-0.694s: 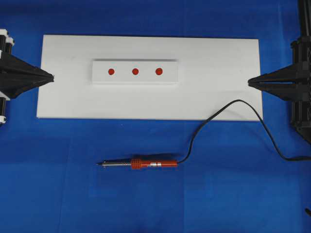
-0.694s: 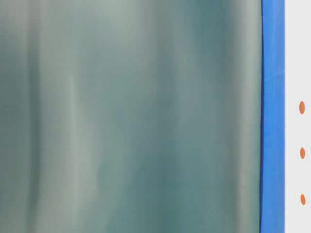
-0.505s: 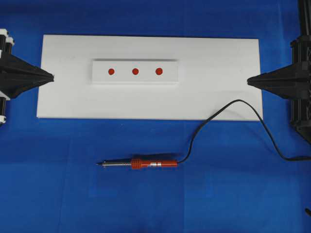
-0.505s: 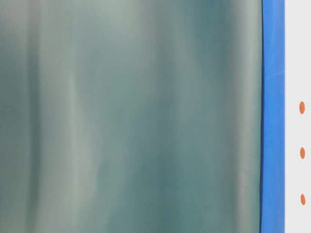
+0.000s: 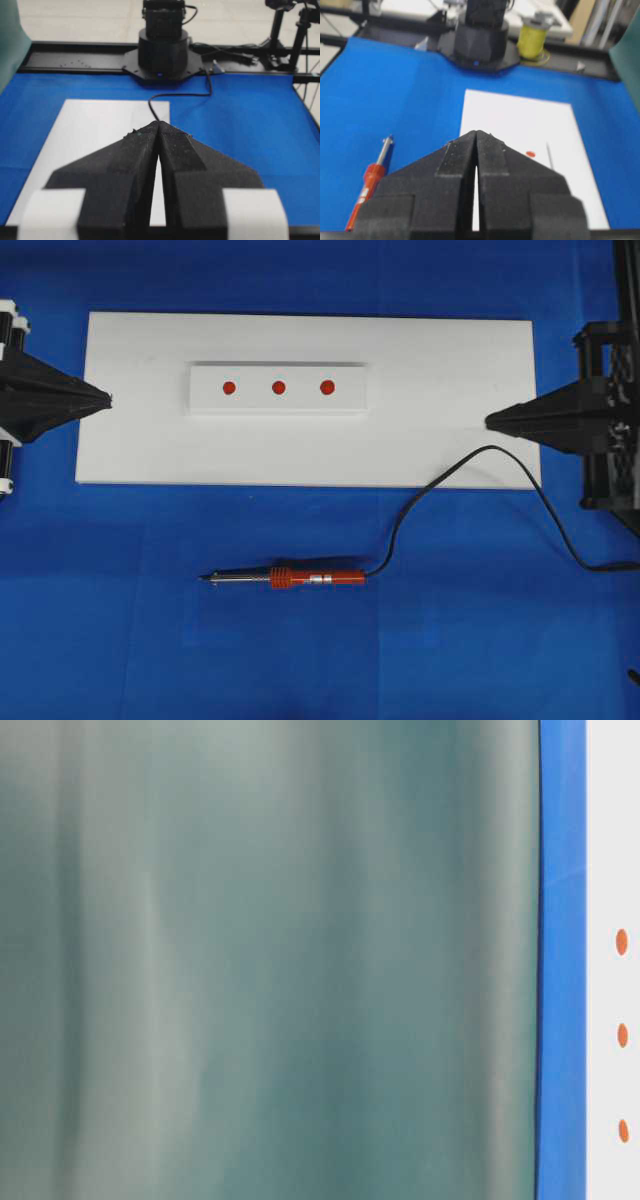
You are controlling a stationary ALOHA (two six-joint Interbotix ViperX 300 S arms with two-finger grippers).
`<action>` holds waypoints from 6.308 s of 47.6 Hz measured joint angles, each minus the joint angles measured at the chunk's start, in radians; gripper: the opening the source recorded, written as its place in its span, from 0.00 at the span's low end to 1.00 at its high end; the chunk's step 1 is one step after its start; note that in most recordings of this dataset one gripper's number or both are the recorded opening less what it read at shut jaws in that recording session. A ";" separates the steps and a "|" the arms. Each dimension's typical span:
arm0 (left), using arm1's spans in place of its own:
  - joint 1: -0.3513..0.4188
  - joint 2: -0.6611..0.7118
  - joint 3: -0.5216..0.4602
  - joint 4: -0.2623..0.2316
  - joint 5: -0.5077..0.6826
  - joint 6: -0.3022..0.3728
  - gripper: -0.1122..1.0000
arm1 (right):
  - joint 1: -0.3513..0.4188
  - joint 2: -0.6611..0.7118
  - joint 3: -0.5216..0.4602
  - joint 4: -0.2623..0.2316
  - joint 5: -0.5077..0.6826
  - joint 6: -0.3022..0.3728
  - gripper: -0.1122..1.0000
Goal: Touch the tip of the soldering iron to the mark.
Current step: 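Move the right gripper toward the red-handled soldering iron on the table, then close the right gripper around the soldering iron's red handle and lift, then carry the iron up over the white strip, tip pointing down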
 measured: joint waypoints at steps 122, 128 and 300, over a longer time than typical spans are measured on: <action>0.003 0.005 0.000 0.002 -0.003 -0.006 0.10 | 0.241 1.167 -0.681 0.003 0.305 0.330 0.16; 0.005 0.005 0.000 0.000 -0.003 -0.006 0.10 | 0.239 1.166 -0.681 0.003 0.325 0.328 0.16; 0.008 0.003 0.000 0.000 -0.002 -0.009 0.10 | -0.178 0.752 -0.712 -0.239 0.988 0.087 0.16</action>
